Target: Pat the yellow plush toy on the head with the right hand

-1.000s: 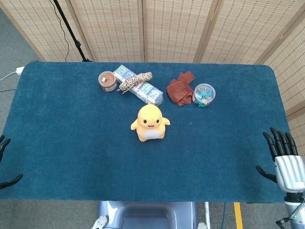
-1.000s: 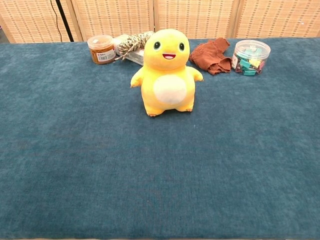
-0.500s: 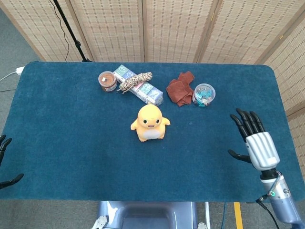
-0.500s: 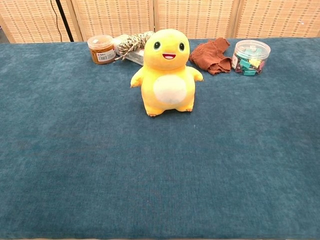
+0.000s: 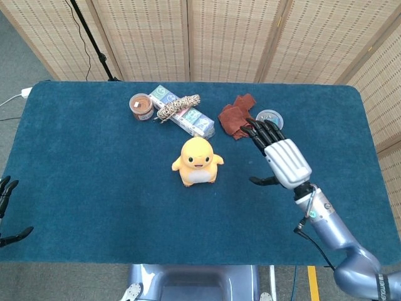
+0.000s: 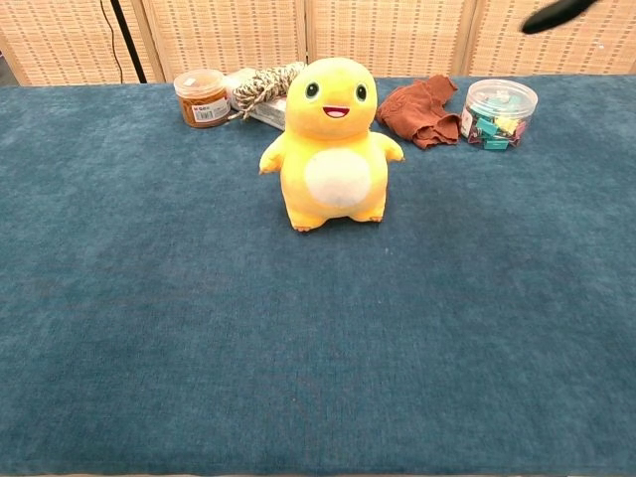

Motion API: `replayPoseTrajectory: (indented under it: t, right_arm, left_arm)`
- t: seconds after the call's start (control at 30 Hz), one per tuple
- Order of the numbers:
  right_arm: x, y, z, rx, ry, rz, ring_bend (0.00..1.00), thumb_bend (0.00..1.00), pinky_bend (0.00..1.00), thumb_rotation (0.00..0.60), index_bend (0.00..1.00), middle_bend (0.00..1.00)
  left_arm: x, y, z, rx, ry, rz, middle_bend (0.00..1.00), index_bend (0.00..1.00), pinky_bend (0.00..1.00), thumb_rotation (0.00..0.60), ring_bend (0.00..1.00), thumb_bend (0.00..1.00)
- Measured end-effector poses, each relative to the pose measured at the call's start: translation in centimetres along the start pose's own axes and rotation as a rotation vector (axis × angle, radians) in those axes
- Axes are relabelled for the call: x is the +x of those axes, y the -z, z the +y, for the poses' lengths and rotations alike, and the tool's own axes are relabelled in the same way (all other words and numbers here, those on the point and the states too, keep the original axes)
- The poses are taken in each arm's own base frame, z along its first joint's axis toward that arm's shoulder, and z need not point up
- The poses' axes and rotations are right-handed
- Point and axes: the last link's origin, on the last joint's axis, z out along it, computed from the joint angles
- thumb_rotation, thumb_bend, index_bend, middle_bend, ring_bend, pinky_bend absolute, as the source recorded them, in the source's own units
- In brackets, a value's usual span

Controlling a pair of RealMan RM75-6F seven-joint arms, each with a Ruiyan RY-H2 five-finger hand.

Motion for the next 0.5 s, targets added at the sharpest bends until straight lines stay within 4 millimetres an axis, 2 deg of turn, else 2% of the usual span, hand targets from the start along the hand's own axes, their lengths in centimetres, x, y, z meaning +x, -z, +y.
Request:
replayPoseTrajectory:
  t: [0.3, 0.5]
  right_arm:
    - [-2.0, -5.4, -3.2, 0.042, -0.057, -0.068, 0.00, 0.00, 0.00, 0.600, 0.00, 0.00]
    - [-3.6, -7.7, -5.7, 0.063, -0.108, -0.126, 0.00, 0.00, 0.00, 0.600, 0.00, 0.00]
  left_arm:
    - [0.0, -0.1, 0.0, 0.011, -0.001, 0.003, 0.00, 0.00, 0.00, 0.600, 0.00, 0.00]
    - [-0.3, -0.4, 0.1, 0.021, -0.009, -0.006, 0.00, 0.00, 0.00, 0.600, 0.00, 0.00]
